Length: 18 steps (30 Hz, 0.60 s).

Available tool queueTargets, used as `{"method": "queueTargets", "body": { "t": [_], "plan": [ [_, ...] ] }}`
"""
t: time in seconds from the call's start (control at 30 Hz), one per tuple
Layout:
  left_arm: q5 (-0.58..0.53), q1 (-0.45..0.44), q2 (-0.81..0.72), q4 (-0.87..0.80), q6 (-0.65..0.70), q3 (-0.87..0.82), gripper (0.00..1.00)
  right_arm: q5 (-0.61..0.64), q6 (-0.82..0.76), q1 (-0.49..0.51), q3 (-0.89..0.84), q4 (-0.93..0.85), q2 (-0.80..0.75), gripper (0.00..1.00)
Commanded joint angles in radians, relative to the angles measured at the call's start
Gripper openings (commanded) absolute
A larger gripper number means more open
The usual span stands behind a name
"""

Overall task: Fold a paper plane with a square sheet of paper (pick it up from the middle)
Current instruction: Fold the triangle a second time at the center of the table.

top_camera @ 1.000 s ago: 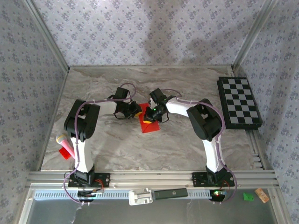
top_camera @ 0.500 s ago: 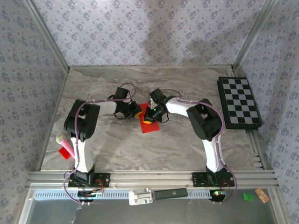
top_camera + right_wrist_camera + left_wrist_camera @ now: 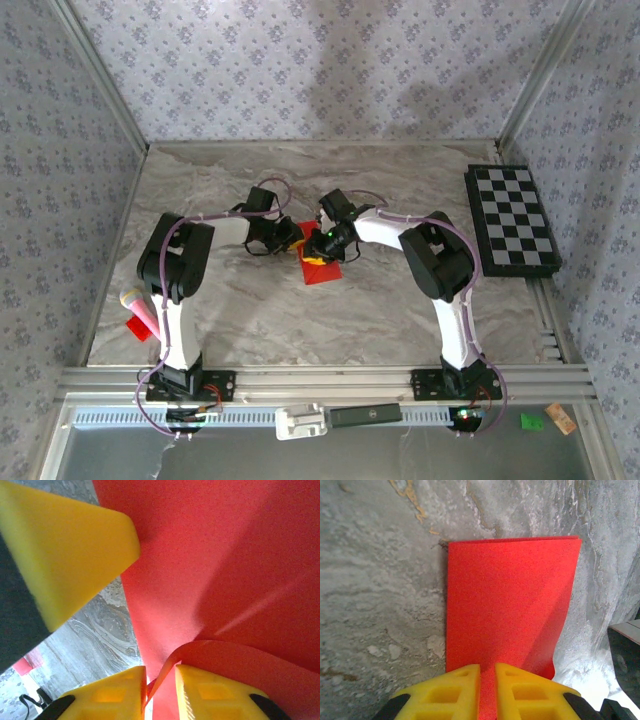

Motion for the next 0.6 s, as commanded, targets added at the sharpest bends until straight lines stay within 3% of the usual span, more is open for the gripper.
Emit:
{"method": "queueTargets", "body": {
  "t": [0.0,0.2,0.4,0.57],
  "plan": [
    [-0.006,0.004,0.018,-0.075,0.003,0.035,0.17,0.018,-0.008,0.001,0.011,-0.051,0.037,0.29],
    [-0.007,0.056,-0.023,-0.134,0.027,0.127,0.21,0.018,-0.012,0.001,0.013,-0.051,0.038,0.36],
    [-0.011,0.078,-0.112,-0.144,0.025,0.087,0.26,0.016,-0.013,0.001,0.012,-0.051,0.038,0.38],
    [0.001,0.051,-0.176,-0.127,0.006,-0.007,0.22,0.021,-0.013,-0.002,0.013,-0.062,0.042,0.27]
  ]
}}
